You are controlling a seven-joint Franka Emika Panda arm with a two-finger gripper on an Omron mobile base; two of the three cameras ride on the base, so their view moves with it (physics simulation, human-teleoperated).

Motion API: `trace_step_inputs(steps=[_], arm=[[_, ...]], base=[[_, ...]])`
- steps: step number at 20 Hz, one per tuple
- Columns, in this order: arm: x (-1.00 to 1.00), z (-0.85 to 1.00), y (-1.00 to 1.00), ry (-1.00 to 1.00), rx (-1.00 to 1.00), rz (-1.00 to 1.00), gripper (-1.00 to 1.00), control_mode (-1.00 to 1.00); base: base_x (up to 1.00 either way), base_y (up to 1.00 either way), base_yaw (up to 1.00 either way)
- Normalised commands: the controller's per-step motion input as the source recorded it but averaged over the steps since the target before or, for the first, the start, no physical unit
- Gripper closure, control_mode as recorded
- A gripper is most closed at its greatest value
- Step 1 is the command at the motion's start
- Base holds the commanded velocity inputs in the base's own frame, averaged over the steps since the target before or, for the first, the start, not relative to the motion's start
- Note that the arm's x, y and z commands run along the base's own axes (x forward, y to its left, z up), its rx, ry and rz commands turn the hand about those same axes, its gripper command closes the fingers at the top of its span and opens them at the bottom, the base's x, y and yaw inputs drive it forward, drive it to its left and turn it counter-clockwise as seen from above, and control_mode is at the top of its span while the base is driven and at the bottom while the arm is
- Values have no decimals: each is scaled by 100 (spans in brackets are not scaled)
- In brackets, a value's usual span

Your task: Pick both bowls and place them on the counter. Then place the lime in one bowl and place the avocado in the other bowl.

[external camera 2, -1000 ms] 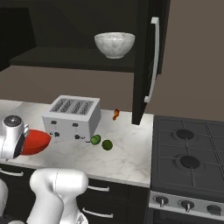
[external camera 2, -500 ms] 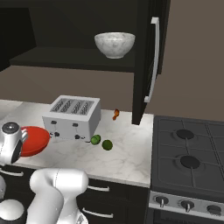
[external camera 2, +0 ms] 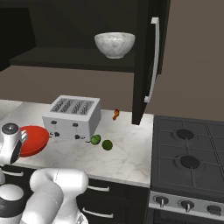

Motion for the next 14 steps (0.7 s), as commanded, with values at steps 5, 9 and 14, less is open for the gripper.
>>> trace_step_inputs(steps=[5, 9, 14], arm=[[0, 0, 0, 2, 0, 0, -100, -100], [0, 4, 0, 0, 0, 0, -100, -100], [0, 13, -2, 0, 0, 0, -100, -100]], base=[[0, 0, 0], [0, 0, 0], [0, 0, 0]])
